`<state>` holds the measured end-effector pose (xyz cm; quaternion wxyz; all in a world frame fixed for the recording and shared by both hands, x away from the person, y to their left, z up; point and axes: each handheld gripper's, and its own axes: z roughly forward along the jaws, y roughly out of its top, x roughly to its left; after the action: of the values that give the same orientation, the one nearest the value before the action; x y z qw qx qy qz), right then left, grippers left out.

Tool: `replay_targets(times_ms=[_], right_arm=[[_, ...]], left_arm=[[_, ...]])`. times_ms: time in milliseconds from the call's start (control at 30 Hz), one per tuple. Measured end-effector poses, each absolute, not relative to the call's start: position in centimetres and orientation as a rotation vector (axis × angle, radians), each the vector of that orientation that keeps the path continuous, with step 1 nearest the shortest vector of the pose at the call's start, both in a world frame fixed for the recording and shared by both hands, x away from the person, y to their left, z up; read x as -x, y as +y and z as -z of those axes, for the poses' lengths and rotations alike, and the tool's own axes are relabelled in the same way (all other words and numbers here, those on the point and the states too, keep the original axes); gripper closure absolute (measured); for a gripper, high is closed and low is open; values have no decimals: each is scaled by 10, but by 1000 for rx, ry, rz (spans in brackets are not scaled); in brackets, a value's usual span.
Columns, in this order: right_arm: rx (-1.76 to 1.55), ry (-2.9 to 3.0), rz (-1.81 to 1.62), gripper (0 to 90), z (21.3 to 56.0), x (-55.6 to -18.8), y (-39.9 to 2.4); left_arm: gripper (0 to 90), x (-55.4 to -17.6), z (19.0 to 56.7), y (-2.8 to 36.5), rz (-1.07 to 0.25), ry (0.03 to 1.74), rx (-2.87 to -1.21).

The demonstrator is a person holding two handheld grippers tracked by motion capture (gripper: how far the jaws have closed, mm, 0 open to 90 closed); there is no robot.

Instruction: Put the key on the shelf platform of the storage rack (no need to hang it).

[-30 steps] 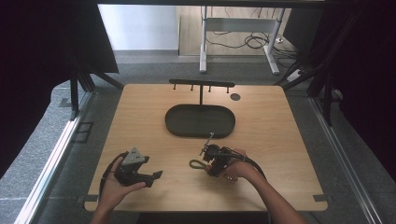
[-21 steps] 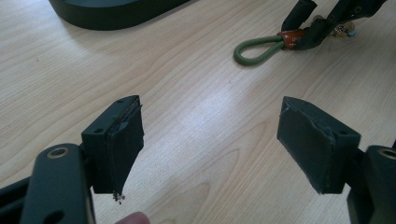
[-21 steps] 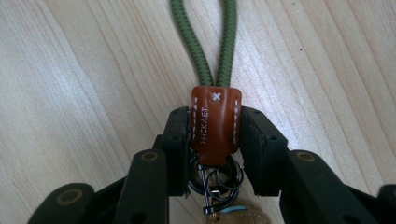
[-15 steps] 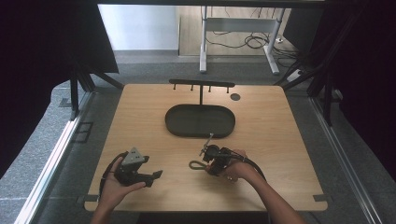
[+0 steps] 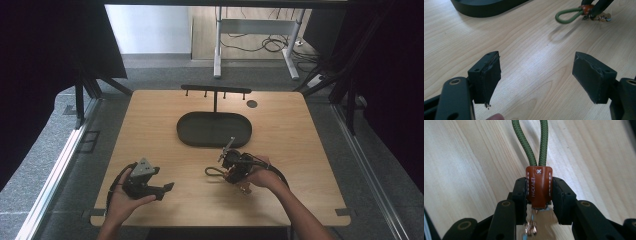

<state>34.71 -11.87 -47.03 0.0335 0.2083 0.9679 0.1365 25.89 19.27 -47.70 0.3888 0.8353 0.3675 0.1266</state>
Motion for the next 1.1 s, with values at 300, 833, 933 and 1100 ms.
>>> replay_targets(times_ms=[300, 833, 933, 1100], right_arm=[[-641, 2947, -461, 667, 445, -348, -127], [-662, 2919, -504, 667, 419, -354, -134], [-662, 2906, -511, 667, 412, -354, -134], [-651, 2894, -516, 668, 404, -356, -134]], left_arm=[[232, -259, 477, 192, -321, 934, -2127], [232, -260, 478, 192, -316, 935, -2132], [231, -260, 478, 192, -315, 935, -2133], [231, -260, 478, 192, -315, 928, -2136]])
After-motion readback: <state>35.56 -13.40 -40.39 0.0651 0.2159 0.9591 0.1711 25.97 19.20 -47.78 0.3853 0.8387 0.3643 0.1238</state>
